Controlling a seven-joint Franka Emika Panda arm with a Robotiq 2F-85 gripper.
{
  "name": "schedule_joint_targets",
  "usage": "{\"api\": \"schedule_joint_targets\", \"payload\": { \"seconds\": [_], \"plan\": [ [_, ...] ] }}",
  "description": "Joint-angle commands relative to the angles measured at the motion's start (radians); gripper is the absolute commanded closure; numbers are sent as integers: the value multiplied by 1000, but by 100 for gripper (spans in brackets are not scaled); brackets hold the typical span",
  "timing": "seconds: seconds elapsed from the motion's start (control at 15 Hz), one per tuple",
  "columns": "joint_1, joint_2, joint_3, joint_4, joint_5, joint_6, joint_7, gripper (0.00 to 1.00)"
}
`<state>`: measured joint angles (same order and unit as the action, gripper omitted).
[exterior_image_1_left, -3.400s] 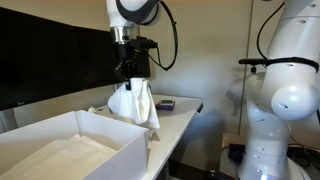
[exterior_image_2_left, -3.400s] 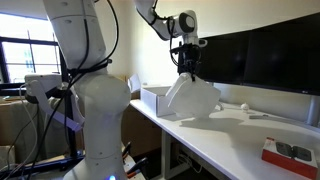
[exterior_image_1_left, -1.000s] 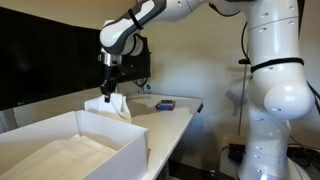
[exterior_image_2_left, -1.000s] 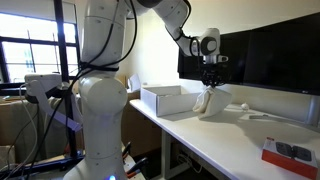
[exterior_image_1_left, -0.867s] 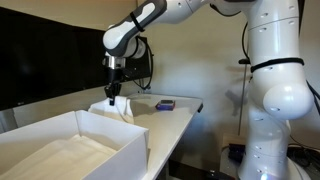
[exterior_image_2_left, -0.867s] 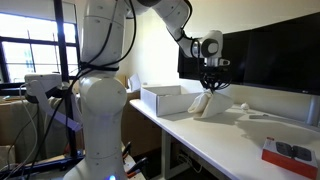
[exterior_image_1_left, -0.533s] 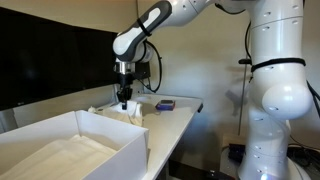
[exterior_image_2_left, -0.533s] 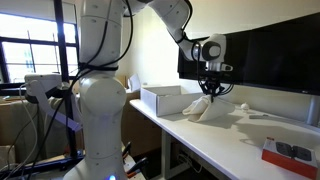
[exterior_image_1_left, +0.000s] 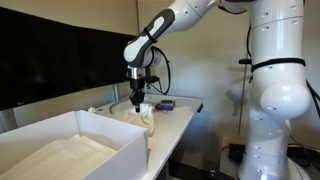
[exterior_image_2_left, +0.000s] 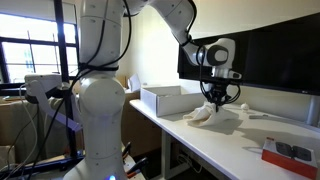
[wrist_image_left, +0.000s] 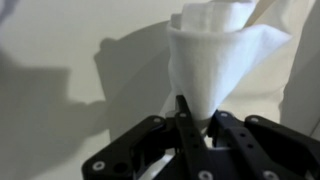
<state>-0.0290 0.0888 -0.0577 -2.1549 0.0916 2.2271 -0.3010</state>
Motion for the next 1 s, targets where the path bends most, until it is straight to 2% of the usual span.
{"api": "schedule_joint_targets", "payload": {
  "seconds": [0.0, 0.47, 0.93],
  "plan": [
    [-32, -27, -17, -28, -39, -21, 42, 95],
    [-70, -31, -64, -45, -67, -53, 69, 95],
    [-80, -29, -80, -50, -70, -56, 78, 95]
  ]
}}
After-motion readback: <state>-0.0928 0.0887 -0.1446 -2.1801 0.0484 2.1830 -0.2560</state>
